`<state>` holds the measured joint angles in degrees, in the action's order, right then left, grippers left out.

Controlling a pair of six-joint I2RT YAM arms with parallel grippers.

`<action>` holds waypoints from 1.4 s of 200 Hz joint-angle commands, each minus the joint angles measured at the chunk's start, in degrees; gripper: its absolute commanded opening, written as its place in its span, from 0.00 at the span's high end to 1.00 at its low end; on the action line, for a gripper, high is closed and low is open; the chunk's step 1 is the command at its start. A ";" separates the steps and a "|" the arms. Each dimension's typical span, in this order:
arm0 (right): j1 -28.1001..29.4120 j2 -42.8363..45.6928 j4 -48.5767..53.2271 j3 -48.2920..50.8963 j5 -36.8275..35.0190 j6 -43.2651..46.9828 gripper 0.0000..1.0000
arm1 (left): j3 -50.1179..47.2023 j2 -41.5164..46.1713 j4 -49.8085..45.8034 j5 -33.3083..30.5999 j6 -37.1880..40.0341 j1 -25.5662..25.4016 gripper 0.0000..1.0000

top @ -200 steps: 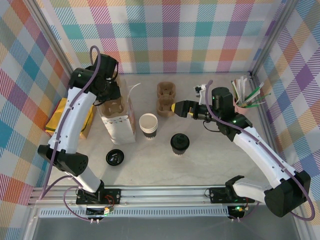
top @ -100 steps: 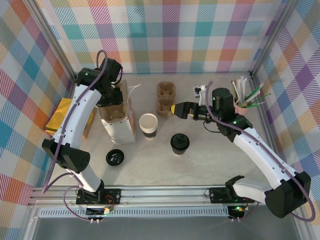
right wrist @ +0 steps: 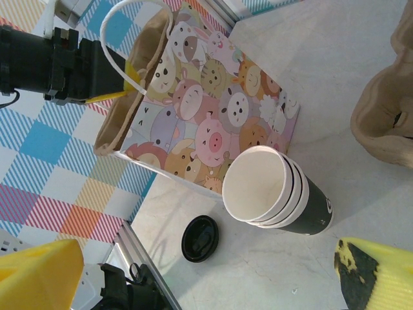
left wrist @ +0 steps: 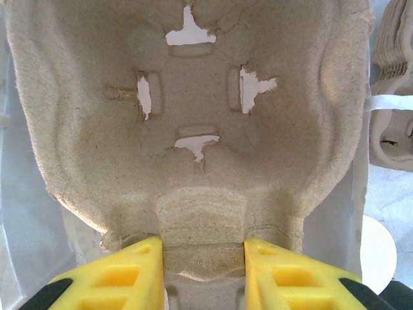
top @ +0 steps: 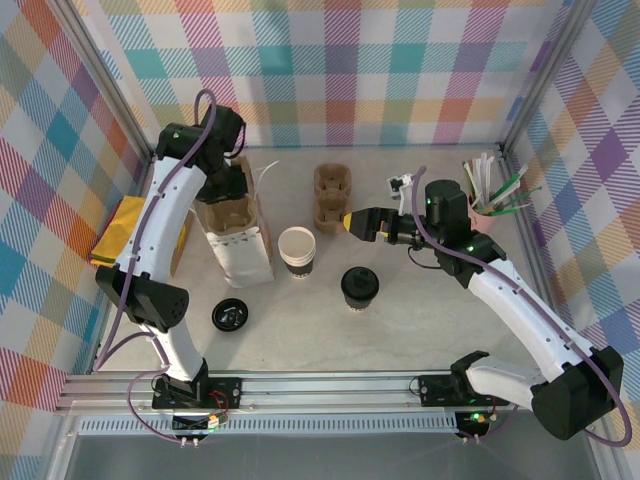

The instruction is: Pack the takeout coffee

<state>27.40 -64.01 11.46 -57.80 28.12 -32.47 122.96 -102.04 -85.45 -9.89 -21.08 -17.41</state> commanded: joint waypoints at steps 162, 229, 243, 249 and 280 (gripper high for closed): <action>0.22 -0.24 -2.33 0.50 0.79 -0.05 0.01 | -5.91 0.79 2.31 0.18 1.32 1.76 0.69; 0.28 0.16 -2.18 0.75 0.62 -0.12 0.01 | -6.88 -0.03 2.74 0.60 1.57 1.84 0.69; 0.24 0.29 -2.08 0.76 0.46 -0.11 0.01 | -7.44 0.00 2.74 0.58 1.48 1.85 0.69; 0.28 0.35 -1.99 0.69 0.40 -0.09 0.01 | -7.64 0.00 2.74 0.66 1.44 1.85 0.69; 0.28 0.42 -1.79 0.76 0.27 0.17 0.01 | -7.03 0.87 1.71 1.91 0.81 1.86 0.71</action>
<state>27.40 -64.03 11.20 -57.69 28.12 -32.51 116.05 -103.09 -82.37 -9.85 -20.08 -16.56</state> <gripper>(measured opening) 0.992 0.308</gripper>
